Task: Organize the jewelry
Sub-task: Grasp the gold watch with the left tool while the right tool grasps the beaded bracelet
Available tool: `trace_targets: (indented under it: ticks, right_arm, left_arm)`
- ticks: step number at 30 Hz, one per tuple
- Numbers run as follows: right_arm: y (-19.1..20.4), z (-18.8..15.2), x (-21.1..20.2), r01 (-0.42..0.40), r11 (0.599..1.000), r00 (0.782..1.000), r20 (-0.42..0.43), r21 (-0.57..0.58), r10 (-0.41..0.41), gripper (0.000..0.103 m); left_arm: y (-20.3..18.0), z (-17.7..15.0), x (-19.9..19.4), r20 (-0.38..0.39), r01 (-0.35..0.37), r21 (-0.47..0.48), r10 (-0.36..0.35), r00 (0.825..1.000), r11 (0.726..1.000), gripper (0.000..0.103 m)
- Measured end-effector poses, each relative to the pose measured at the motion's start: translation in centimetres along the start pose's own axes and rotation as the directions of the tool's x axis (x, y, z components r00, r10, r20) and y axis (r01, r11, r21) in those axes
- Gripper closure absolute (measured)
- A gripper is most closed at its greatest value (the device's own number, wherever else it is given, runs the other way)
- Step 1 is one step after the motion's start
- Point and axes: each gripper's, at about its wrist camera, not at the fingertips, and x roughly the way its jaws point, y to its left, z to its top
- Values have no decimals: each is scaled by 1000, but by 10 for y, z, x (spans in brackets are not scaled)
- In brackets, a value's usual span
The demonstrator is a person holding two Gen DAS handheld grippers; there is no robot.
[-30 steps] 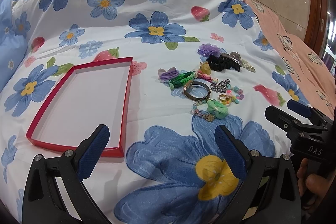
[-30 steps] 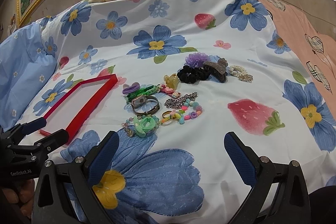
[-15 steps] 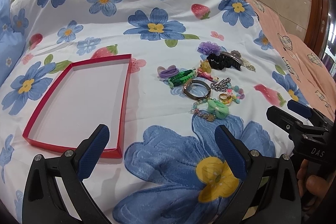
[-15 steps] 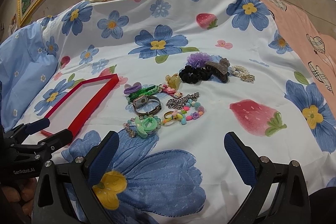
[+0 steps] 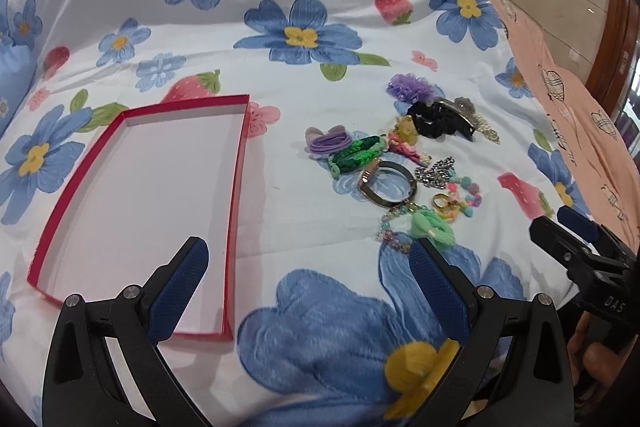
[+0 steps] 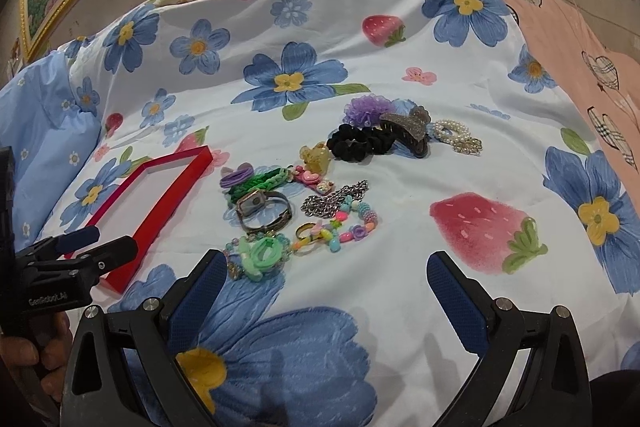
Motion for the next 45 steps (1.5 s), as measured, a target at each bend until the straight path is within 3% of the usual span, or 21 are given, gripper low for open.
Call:
trace_targets:
  ticks: [7,10,15,21,25,32,34,35,45]
  right_arm:
    - [-14,16,16,-3,999,1000,-30,39,4,5]
    - [-19,21,24,9,999,999,-48,50,-6,15]
    - [-28,26,47,18,997,993,-117,72,-10,41]
    - [-34,29,75,37,996,983,-182,76,-23,59]
    - [-38,31,91,53,995,976,-216,85,-33,62]
    - [-41,27,115,86,995,958,-279,56,-67,73]
    - [-39,27,115,92,995,959,-274,43,-77,79]
    - [-37,27,115,95,995,958,-273,33,-82,88]
    - [-28,42,96,45,998,979,-198,42,-36,91]
  left_arm:
    - [3,20,18,-34,7,3,-7,999,1000,4]
    - [-4,27,28,-56,37,19,-36,998,999,11]
    - [-15,36,51,-106,76,37,-72,992,996,32]
    - [-22,46,87,-177,122,13,-118,977,992,43]
    - [-32,52,108,-207,120,40,-109,972,992,45]
    - [-45,53,135,-269,150,78,-124,955,986,79]
    - [-48,51,138,-277,155,91,-124,953,984,87]
    - [-48,51,139,-274,152,97,-121,954,984,89]
    - [-36,53,118,-236,195,73,-173,956,978,94]
